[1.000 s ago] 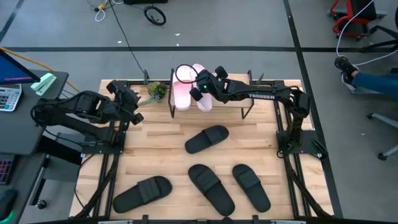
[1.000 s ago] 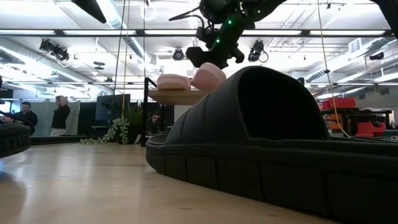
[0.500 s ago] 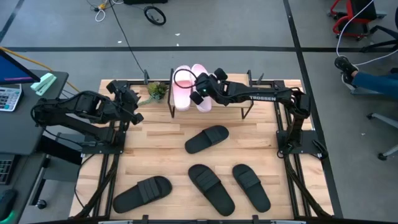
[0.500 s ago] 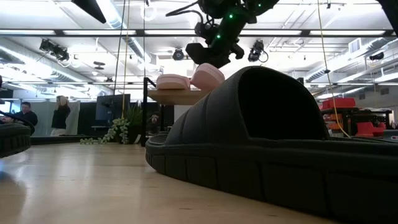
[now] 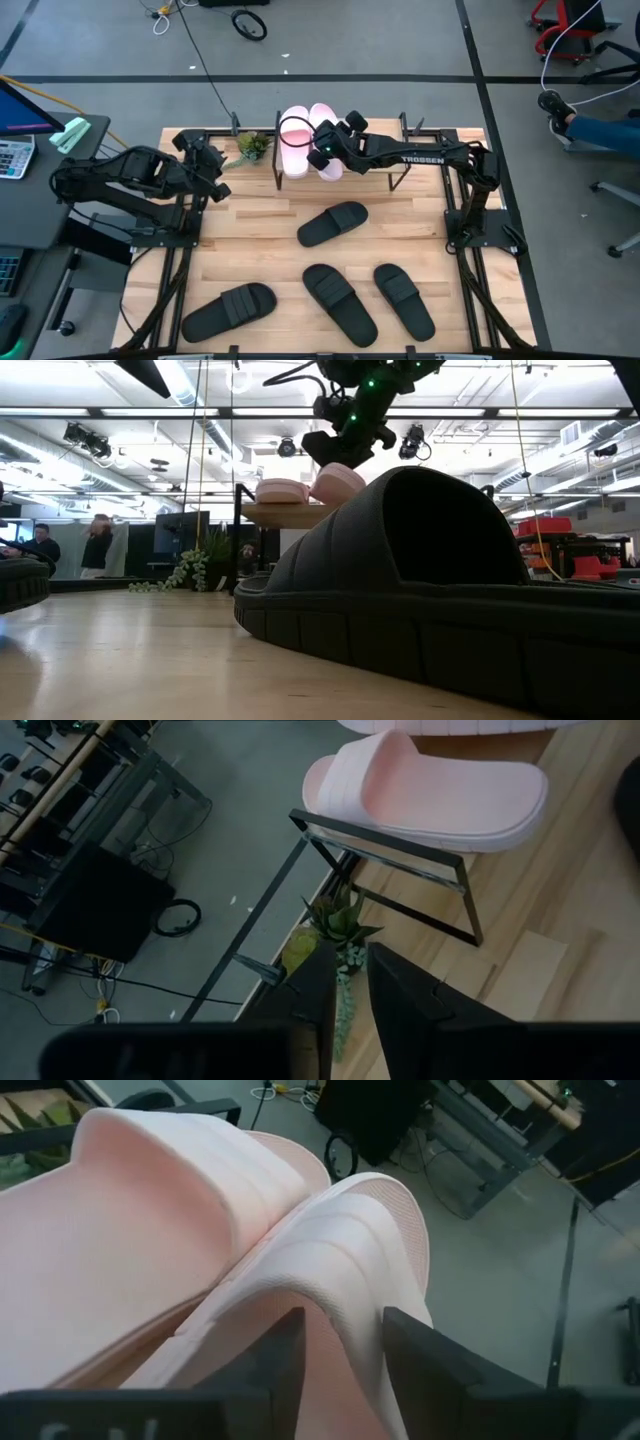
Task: Pick and place slides into the shelf
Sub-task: Put the pink slide on the shelf
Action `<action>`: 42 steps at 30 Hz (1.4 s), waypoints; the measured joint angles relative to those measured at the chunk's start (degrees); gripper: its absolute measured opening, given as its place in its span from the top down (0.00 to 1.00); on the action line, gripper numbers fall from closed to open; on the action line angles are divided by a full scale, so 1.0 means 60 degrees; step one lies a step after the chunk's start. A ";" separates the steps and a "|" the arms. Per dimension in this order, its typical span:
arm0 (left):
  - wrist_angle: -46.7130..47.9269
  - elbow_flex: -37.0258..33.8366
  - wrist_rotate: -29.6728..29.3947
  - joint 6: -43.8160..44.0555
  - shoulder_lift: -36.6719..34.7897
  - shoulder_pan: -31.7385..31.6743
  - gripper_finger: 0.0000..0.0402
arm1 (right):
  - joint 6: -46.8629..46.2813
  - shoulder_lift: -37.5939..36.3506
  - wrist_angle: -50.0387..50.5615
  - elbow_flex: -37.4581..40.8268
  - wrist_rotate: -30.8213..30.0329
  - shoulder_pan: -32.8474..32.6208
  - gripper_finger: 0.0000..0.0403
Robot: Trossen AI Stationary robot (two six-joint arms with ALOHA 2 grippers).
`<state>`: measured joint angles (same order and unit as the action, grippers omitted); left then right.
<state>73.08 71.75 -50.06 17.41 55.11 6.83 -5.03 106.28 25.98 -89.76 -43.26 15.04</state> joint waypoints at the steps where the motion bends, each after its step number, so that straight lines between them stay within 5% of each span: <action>1: 0.0000 0.0000 0.0000 0.0000 0.0000 -0.0001 0.83 | 0.0038 0.0000 0.0000 0.0000 -0.0002 0.0011 0.69; 7: 0.0000 0.0000 0.0000 0.0000 0.0000 0.0000 0.83 | 0.0108 0.0000 0.0018 0.0004 -0.0066 0.0049 0.96; 24: -0.0004 0.0000 0.0014 -0.0002 0.0003 0.0000 0.84 | 0.0011 -0.0433 0.1765 -0.1185 -0.0833 -0.0300 0.98; 42: -0.0056 0.0000 0.0000 -0.0018 0.0004 0.0000 0.84 | -0.0902 -0.0167 0.1503 -0.0594 -0.1458 0.0031 0.98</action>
<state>72.74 71.75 -50.06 17.30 55.13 6.83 -10.44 105.28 34.99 -93.32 -52.01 15.22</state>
